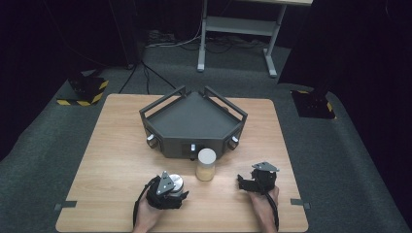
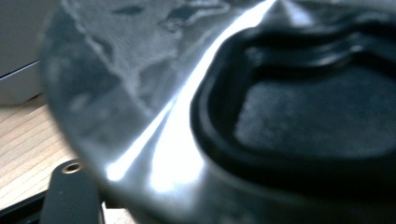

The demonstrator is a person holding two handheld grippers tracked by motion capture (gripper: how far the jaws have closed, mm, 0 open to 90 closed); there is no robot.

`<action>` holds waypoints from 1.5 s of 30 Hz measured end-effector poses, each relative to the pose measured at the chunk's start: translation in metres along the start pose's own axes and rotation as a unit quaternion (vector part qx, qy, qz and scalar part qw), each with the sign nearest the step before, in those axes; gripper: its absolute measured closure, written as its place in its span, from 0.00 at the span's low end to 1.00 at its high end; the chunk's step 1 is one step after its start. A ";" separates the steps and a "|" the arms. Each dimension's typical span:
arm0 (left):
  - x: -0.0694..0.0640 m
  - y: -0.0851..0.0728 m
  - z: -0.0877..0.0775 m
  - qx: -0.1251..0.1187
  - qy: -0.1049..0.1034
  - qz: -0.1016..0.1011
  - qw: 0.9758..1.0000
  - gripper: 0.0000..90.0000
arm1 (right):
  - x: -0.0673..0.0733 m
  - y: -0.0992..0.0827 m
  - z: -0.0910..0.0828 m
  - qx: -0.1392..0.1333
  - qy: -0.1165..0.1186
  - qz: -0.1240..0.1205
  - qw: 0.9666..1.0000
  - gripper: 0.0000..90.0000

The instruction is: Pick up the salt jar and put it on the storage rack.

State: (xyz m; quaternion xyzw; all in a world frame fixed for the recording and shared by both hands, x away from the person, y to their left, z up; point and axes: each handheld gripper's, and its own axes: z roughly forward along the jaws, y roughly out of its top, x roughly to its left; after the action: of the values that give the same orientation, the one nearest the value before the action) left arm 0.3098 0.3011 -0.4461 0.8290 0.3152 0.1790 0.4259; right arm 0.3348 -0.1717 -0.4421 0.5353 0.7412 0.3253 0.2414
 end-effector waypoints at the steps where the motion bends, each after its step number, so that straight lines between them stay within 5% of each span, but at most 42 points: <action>1: 0.000 0.000 0.001 0.001 -0.001 0.000 1.000 0.31 | 0.000 0.000 0.000 0.000 0.000 0.000 1.000 0.06; 35: 0.000 0.010 -0.011 -0.008 -0.007 0.003 1.000 0.34 | 0.000 0.000 0.000 0.000 -0.001 0.001 1.000 0.06; 44: 0.006 0.020 -0.022 -0.014 -0.009 -0.008 1.000 0.34 | 0.000 0.000 0.000 0.000 -0.001 0.001 1.000 0.06; 45: 0.003 0.015 -0.021 -0.032 -0.003 -0.022 0.999 0.34 | 0.000 0.000 0.000 0.000 -0.001 0.001 1.000 0.06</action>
State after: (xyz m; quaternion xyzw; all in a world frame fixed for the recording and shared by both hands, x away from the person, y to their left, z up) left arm 0.3061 0.3089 -0.4217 0.8082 0.3262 0.1769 0.4573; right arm 0.3346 -0.1715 -0.4421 0.5360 0.7406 0.3251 0.2419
